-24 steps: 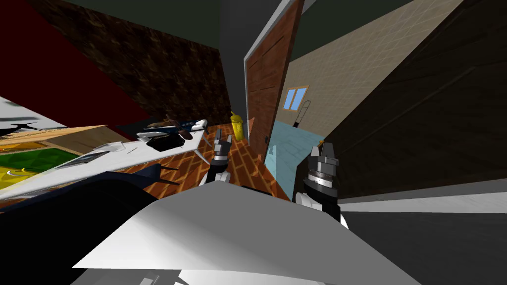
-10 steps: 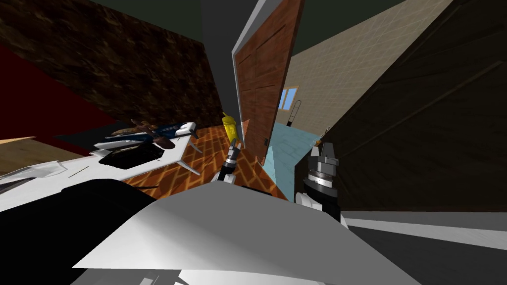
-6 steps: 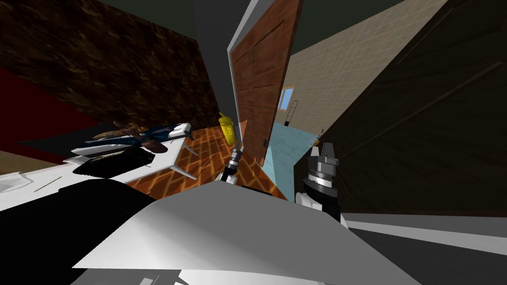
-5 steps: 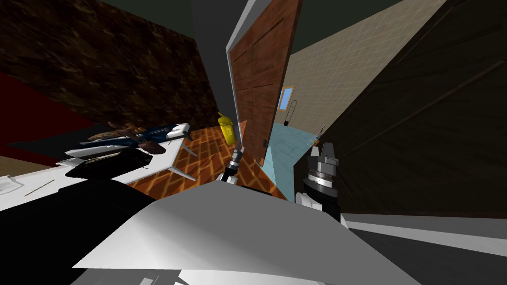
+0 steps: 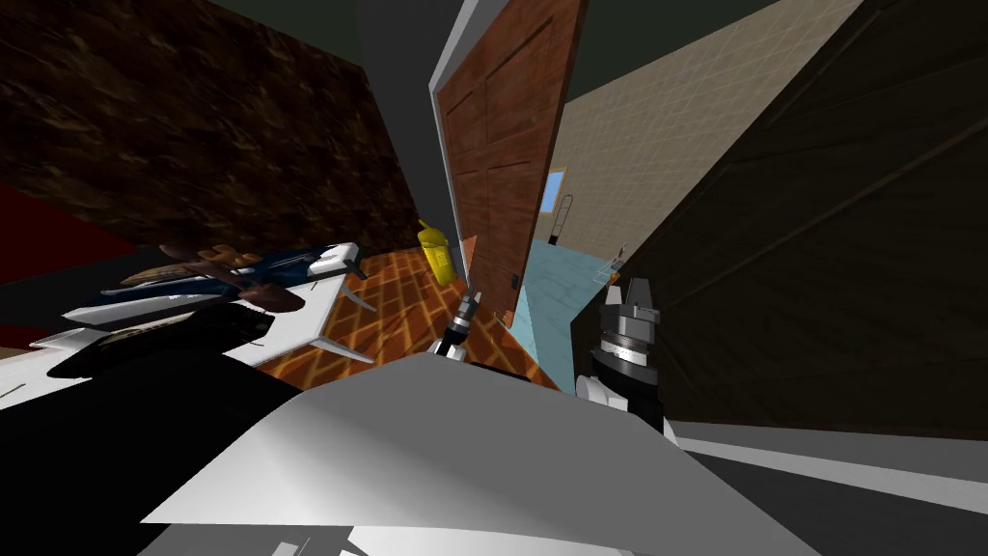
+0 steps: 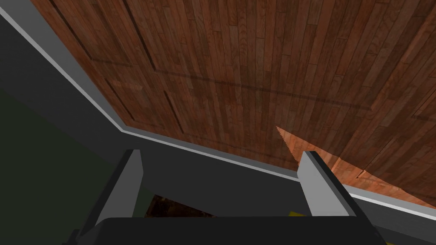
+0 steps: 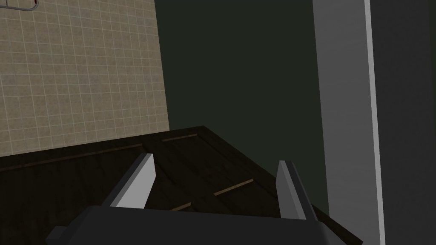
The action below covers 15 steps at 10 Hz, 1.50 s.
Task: Push the door open
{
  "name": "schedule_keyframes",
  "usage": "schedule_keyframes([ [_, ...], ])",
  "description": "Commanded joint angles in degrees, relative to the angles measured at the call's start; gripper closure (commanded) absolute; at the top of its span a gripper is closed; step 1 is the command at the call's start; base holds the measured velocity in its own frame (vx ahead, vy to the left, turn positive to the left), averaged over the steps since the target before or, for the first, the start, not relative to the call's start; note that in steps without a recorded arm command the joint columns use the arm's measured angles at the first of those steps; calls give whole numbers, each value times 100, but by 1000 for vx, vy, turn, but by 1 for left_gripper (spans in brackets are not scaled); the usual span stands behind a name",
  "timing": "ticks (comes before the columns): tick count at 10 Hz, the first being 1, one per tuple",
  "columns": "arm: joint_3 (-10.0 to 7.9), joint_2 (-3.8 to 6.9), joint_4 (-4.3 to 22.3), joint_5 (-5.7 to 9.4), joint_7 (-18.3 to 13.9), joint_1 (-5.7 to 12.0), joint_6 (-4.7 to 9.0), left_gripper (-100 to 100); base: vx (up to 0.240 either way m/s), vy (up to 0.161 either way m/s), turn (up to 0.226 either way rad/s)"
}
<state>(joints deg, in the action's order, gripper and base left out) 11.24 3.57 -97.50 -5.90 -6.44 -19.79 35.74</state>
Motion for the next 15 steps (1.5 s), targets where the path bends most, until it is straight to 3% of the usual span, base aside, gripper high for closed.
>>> schedule_keyframes([
  [1,55,30,286,2,-4,102,41,-100,60,52,-124],
  [6,227,80,993,-4,-3,320,153,-100,69,54,-91],
  [7,227,80,1006,-4,-3,320,153,-100,57,47,-35],
  [15,555,125,2365,-16,-1,735,365,-100,77,68,-101],
])
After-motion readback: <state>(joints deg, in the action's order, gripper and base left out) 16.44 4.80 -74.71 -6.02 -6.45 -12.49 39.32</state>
